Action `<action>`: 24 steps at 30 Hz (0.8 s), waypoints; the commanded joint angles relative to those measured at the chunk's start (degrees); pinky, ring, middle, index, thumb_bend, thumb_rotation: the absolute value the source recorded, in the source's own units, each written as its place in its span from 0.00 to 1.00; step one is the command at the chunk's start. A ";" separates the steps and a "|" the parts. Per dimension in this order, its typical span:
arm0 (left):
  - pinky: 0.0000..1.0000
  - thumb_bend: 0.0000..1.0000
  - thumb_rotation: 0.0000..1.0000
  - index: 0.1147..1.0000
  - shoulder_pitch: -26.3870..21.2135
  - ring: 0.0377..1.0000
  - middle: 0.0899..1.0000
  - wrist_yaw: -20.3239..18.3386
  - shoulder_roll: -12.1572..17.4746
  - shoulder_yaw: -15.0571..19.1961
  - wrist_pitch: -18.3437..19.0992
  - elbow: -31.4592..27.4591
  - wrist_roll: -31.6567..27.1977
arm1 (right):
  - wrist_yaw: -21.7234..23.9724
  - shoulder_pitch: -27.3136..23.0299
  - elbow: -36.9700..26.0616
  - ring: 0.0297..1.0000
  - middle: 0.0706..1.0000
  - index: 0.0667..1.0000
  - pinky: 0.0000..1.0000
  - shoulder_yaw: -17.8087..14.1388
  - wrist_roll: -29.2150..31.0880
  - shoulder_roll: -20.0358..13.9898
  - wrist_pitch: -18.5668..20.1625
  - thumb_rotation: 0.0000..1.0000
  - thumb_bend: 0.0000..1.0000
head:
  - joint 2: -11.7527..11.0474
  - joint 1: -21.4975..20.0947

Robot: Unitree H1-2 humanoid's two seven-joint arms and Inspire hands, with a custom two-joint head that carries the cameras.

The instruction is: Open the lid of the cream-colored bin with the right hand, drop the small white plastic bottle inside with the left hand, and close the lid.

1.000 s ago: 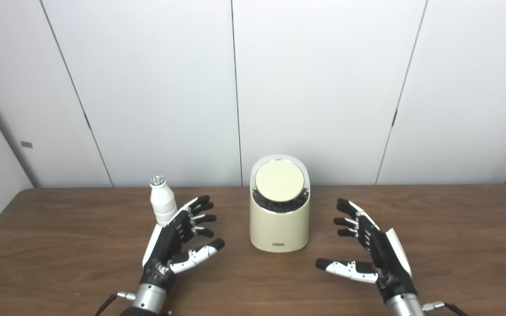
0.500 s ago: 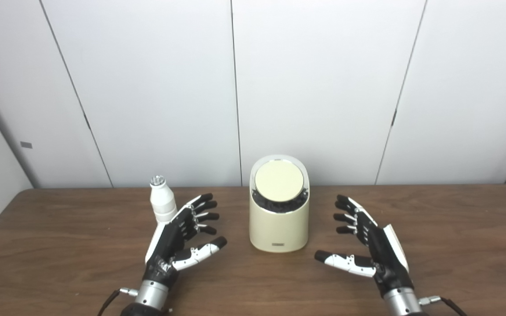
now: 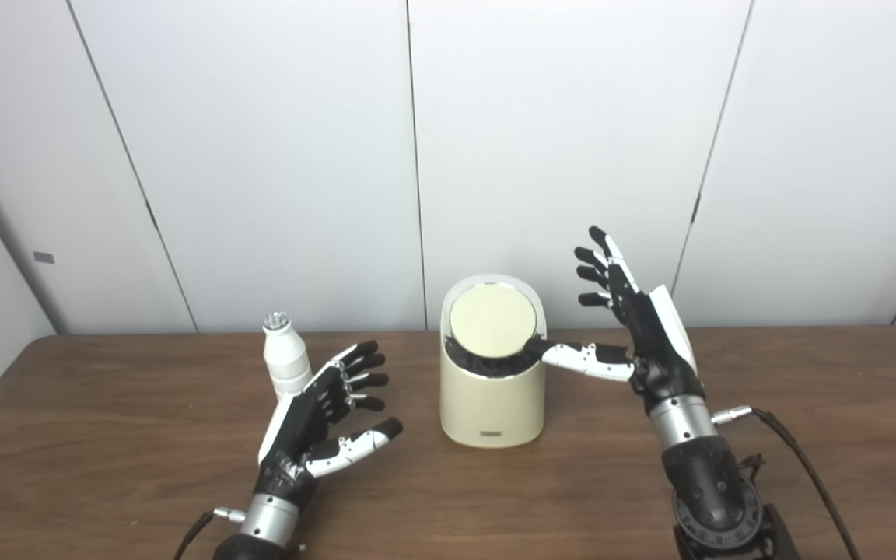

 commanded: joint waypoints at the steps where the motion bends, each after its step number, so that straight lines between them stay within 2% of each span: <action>1: 0.64 0.69 0.11 0.84 -1.42 0.75 0.81 -0.35 -0.11 -0.08 -1.89 0.40 -0.71 | -0.09 -4.16 -1.86 0.86 0.90 0.98 0.74 0.25 -1.60 -0.38 1.23 0.35 0.80 | 0.09 -0.08; 8: 0.63 0.68 0.10 0.84 -1.58 0.75 0.81 -0.23 -0.16 -0.23 -2.43 0.86 -0.27 | 1.85 -8.43 -1.37 0.87 0.93 0.98 0.74 1.58 -4.14 -1.38 6.42 0.33 0.82 | 0.11 0.28; 11: 0.62 0.69 0.12 0.84 -1.64 0.75 0.81 -0.21 -0.24 -0.28 -2.35 0.94 -0.24 | 2.20 -9.82 -0.29 0.88 0.95 0.98 0.71 2.62 -5.15 -1.99 6.77 0.32 0.84 | 0.13 0.36; 17: 0.64 0.70 0.11 0.84 -1.54 0.76 0.82 -0.26 -0.29 -0.31 -1.60 0.55 -0.42 | 2.33 -12.06 1.85 0.85 0.91 0.96 0.68 5.64 -9.79 -2.81 8.16 0.32 0.88 | 0.20 0.25; 22: 0.63 0.70 0.10 0.84 -1.81 0.75 0.80 -0.10 -0.40 -0.27 -2.35 0.95 -0.25 | 2.95 -12.84 3.18 0.90 0.93 0.97 0.75 7.48 -12.47 -3.81 8.57 0.32 0.88 | 0.50 0.39; 24: 0.62 0.70 0.11 0.84 -1.91 0.74 0.80 -0.01 -0.42 -0.28 -2.62 1.06 -0.07 | 2.60 -13.14 4.09 0.89 0.93 0.97 0.74 8.05 -13.41 -4.18 8.05 0.31 0.89 | 0.58 0.39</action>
